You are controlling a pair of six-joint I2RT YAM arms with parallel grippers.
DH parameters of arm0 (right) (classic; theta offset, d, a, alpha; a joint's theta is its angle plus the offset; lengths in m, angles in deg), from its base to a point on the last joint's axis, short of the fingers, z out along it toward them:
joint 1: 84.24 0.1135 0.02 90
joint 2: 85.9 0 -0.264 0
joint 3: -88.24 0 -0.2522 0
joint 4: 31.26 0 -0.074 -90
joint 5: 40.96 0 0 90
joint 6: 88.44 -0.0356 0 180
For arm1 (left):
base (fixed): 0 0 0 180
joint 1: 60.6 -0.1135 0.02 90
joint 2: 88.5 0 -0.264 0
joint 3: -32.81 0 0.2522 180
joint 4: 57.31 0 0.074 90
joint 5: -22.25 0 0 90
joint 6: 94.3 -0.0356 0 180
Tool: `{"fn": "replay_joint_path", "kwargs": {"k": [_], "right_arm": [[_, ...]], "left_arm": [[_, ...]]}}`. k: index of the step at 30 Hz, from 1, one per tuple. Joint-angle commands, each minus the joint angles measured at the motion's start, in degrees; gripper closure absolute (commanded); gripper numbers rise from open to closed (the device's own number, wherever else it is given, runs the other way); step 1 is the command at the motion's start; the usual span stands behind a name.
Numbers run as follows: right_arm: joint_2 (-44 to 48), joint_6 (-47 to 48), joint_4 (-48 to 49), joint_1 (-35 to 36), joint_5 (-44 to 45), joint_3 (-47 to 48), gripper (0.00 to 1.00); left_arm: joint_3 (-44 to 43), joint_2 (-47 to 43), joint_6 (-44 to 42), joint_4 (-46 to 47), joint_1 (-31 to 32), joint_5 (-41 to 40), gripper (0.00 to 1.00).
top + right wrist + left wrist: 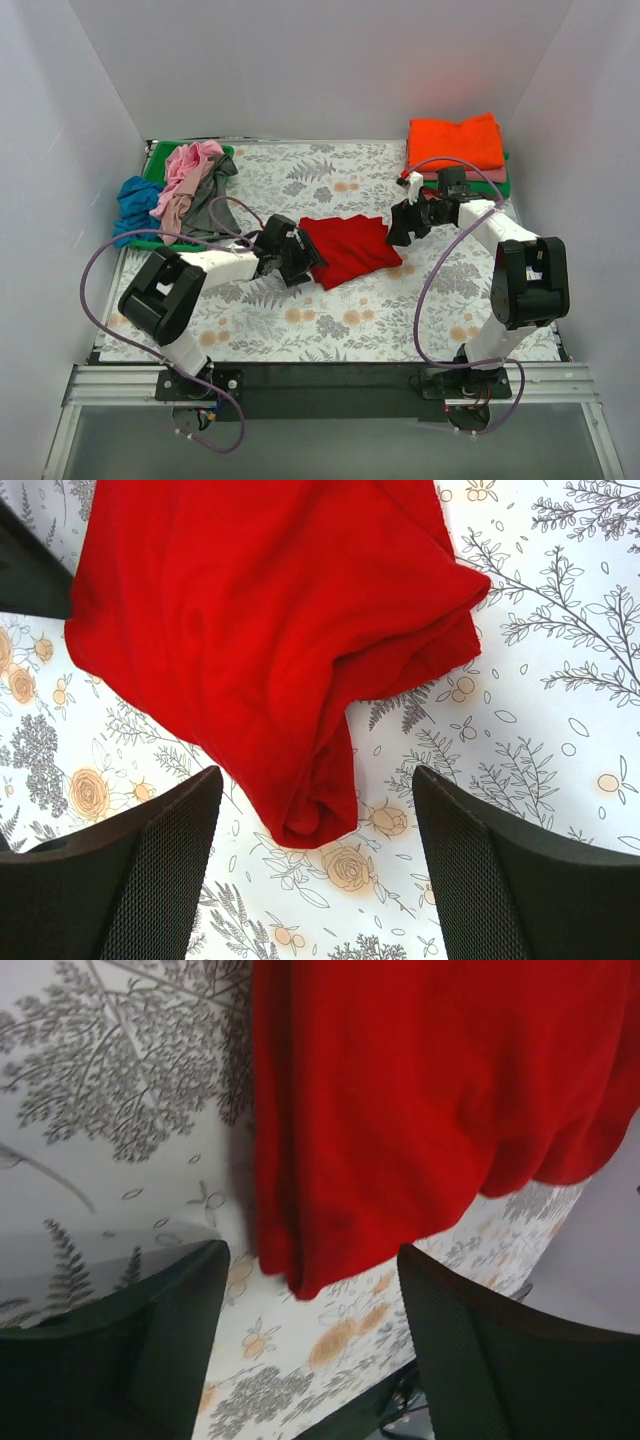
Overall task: Fold and stack the t-shirts
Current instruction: Flatten the tshirt out
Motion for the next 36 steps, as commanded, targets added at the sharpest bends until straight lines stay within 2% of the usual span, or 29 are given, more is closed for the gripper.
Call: {"fn": "replay_joint_path", "kwargs": {"k": [1, 2, 3, 5, 6, 9, 13, 16, 20, 26, 30, 33, 34, 35, 36], "right_arm": [[2.34, -0.09, -0.08, -0.95, -3.04, -0.37, 0.18], [2.34, -0.18, 0.19, -0.96, -3.13, -0.55, 0.18], [2.43, -0.18, 0.28, -1.13, -3.3, -0.81, 0.18], [2.69, -0.18, 0.28, -1.48, -3.48, -0.81, 0.18], [2.78, -0.27, 0.45, -1.48, -3.48, -0.9, 0.17], [2.52, -1.06, 0.72, -1.66, -3.57, -0.55, 0.17], [-0.9, -4.31, 1.24, -1.57, -6.2, 0.68, 0.17], [-4.85, -7.2, 1.33, -1.48, -9.88, 2.52, 0.17], [-10.22, -10.63, 0.72, -0.08, -13.23, 6.64, 0.17], [-15.67, -14.68, 0.19, 5.19, -8.06, 9.12, 0.18], [-16.56, -16.52, -0.95, 7.92, -1.65, 8.33, 0.2], [-17.26, -17.32, -2.26, 9.15, -1.63, 7.54, 0.25], [-18.22, -17.32, -2.88, 9.59, -2.59, 8.06, 0.32], [-19.27, -17.24, -3.5, 9.68, -4.08, 8.5, 0.42], [-19.28, -17.23, -3.5, 9.68, -4.09, 9.29, 0.42]], "left_arm": [[-3.4, 6.27, 3.5, -4.69, 1.22, -6.58, 0.35], [-4.63, 7.52, 3.24, -4.61, 1.23, -6.06, 0.44], [-5.16, 8.84, 2.8, -4.69, 1.31, -4.14, 0.6], [-6.22, 11.92, 0.25, -4.52, 1.4, -1.33, 0.8], [-6.05, 12.45, -0.36, -4.61, 1.31, 0.87, 0.86], [-3.07, 10.44, -4.23, -4.43, 1.4, 3.25, 0.91], [0.01, 3.85, -8.27, -12.04, 1.23, 3.08, 0.93], [1.59, 1.56, -11.53, -16.45, 1.05, 5.8, 0.93], [3.7, 1.29, -12.76, -17.09, 0.96, 9.76, 0.93], [2.48, 1.38, -13.73, -18.14, 0.96, 10.12, 0.93], [1.6, 0.5, -13.99, -19.37, 0.87, 9.59, 0.93], [1.68, -0.29, -14.17, -19.72, 0.87, 9.33, 0.93], [1.77, -0.46, -14.34, -19.98, 0.87, 9.15, 0.93], [2.12, -0.73, -14.35, -19.99, 0.87, 9.24, 0.93], [2.3, -0.64, -14.35, -19.99, 0.87, 9.06, 0.93]]}}
